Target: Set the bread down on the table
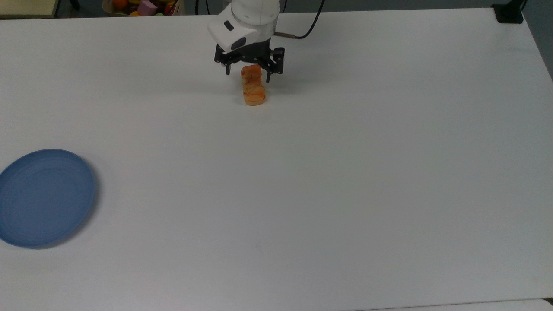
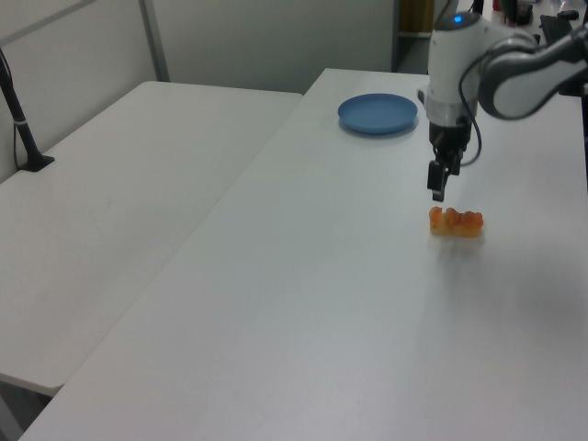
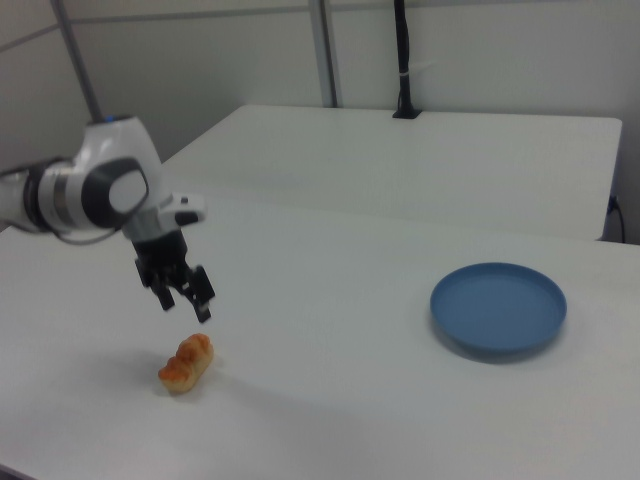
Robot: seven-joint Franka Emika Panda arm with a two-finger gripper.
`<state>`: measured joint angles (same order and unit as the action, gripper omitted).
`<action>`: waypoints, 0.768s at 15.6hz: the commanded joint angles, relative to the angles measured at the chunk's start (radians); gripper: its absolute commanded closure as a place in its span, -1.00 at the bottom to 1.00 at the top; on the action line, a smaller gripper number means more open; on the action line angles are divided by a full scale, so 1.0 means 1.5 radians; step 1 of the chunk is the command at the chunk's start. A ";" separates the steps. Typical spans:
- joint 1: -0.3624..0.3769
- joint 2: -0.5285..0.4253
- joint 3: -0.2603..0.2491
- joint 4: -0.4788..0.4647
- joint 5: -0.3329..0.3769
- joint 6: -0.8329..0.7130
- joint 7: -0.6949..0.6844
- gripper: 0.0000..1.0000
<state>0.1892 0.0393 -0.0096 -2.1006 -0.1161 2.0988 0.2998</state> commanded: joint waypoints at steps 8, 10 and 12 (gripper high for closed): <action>-0.015 0.015 -0.043 0.281 0.092 -0.259 -0.154 -1.00; -0.019 0.017 -0.045 0.321 0.093 -0.309 -0.176 -1.00; -0.028 0.014 -0.046 0.330 0.093 -0.318 -0.178 -1.00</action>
<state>0.1580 0.0431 -0.0668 -1.6679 -0.0018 1.6801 0.0723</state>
